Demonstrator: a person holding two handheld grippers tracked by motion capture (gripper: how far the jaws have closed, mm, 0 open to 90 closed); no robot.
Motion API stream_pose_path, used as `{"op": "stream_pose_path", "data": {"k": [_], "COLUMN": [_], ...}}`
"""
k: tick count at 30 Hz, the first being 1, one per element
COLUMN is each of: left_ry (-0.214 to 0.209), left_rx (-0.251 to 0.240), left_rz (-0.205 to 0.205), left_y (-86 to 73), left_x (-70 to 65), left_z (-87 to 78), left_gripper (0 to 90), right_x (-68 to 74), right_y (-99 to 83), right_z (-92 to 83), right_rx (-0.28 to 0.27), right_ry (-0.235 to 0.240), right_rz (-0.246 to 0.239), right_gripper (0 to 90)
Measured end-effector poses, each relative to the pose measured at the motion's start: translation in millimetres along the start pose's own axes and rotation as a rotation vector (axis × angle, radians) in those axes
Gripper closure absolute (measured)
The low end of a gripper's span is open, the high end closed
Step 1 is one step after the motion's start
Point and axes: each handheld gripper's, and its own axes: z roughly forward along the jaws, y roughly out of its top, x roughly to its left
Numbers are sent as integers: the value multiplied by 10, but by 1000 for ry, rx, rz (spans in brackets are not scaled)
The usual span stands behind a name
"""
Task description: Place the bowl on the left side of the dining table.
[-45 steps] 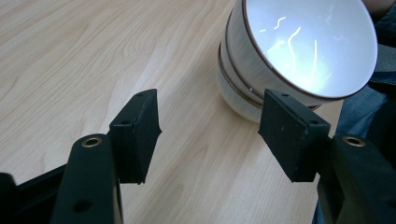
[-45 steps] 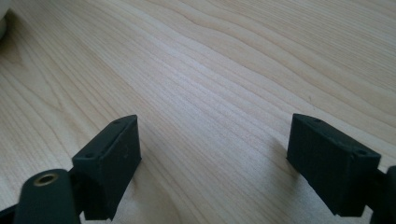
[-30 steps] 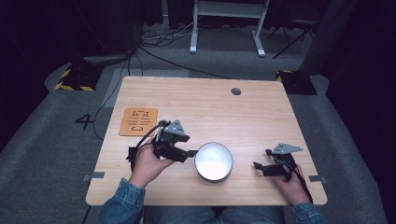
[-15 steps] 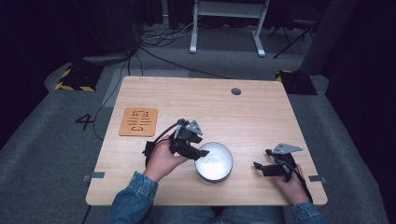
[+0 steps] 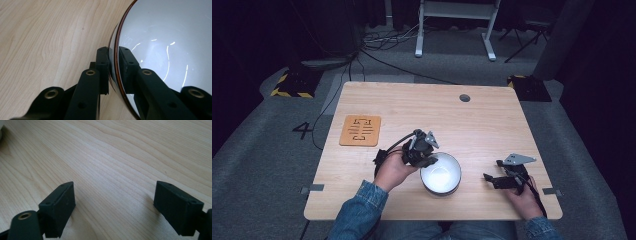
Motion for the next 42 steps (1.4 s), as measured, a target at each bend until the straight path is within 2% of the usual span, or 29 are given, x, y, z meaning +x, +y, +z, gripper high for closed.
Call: {"op": "stream_pose_path", "data": {"k": [5,6,7,13,17,21,23,24,25,31,38,42], "left_ry": [20,16,18,37,24,35,23,33,20,30,52,75], "left_rx": [-1,-12,-22,-4,-28,-29,-34,-43,-38,-45,-69,-82], "left_rz": [30,21,35,52,53,58,59,63,68,77,41,-18], "left_y": [54,61,69,126,180,231,249,258,270,327,336,310], "left_x": [-13,-9,2,-35,-33,-31,-32,-36,-33,-43,11,92], "left_z": [-7,-24,-45,-107,-217,-307,-327,-335,-351,-409,-470,-529], "left_gripper": [830,830,828,825,825,825,824,825,825,824,823,823], "right_x": [0,-1,1,1,1,0,1,0,1,1,1,5], "right_y": [0,0,0,0,0,0,0,0,0,0,0,3], "right_z": [0,0,0,-1,0,0,0,0,0,-1,0,4], "right_rx": [0,-1,0,0,0,0,0,0,0,0,0,-2], "right_ry": [0,0,0,-1,0,-1,0,-1,0,-1,0,-2], "right_rz": [0,-1,1,0,1,0,1,0,2,1,0,4], "right_gripper": [176,176,176,176,176,176,176,176,176,176,176,176]}}
